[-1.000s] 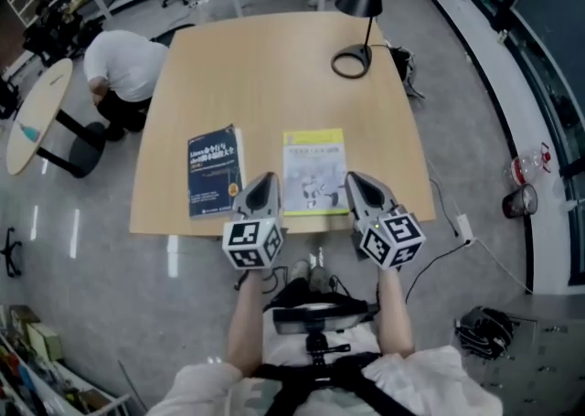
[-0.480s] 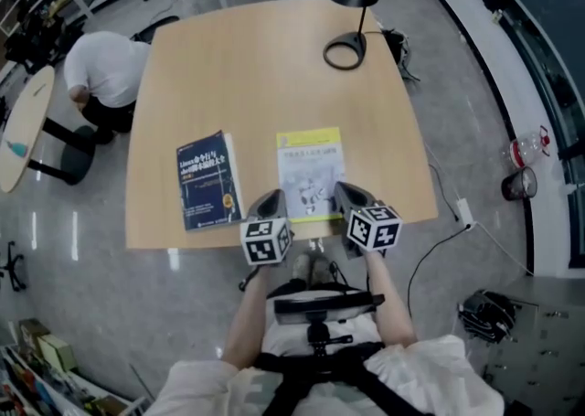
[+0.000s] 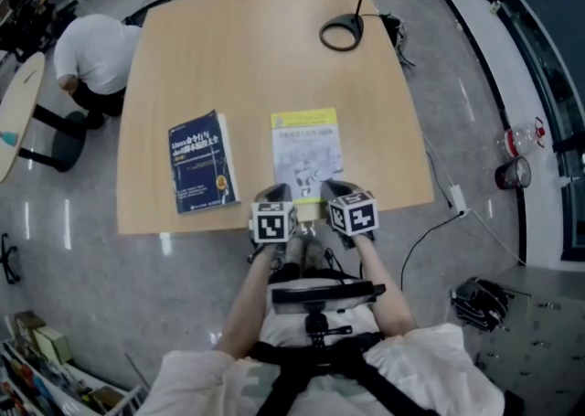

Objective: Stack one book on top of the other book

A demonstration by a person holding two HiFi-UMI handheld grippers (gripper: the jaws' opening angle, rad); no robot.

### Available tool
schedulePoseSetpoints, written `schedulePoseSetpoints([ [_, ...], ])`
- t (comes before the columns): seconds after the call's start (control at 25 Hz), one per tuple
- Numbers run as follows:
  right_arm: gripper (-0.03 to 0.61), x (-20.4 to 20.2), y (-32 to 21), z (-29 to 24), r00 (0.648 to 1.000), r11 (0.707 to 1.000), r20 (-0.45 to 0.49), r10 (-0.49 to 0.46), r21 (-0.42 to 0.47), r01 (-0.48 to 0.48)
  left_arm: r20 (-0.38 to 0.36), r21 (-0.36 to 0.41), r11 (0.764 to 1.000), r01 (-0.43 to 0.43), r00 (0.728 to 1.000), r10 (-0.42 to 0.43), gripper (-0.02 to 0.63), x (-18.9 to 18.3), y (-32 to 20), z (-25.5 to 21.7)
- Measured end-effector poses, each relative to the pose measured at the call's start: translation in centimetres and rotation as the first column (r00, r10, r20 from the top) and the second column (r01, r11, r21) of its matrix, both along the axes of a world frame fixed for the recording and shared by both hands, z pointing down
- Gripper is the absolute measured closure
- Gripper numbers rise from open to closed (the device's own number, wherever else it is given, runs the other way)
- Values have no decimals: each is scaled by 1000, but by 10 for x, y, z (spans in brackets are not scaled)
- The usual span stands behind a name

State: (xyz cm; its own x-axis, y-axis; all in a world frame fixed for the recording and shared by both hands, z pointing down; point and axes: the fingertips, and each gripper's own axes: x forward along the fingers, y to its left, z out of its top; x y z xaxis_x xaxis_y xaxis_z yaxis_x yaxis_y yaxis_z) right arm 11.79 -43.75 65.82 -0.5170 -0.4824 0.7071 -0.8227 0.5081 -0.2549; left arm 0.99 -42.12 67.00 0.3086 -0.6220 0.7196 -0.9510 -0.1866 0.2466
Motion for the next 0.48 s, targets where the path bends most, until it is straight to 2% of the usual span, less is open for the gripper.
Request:
schedulePoseSetpoints([
  [0.12,578,0,-1,0,1000,999,-11,9,-42,-9,49,13,1000,-7,999,7,606,-2,-2,-2],
  [0.24,578,-1,-3,-1,1000,997,0,26,-70,-26,47,23,1000,3,999,-4,606,-3,-4,-2],
  [0.48,578,1,3,-1,1000,994,-13,24,-108,-26,63,-20,1000,-19,998,21,606,-1,-1,-3],
])
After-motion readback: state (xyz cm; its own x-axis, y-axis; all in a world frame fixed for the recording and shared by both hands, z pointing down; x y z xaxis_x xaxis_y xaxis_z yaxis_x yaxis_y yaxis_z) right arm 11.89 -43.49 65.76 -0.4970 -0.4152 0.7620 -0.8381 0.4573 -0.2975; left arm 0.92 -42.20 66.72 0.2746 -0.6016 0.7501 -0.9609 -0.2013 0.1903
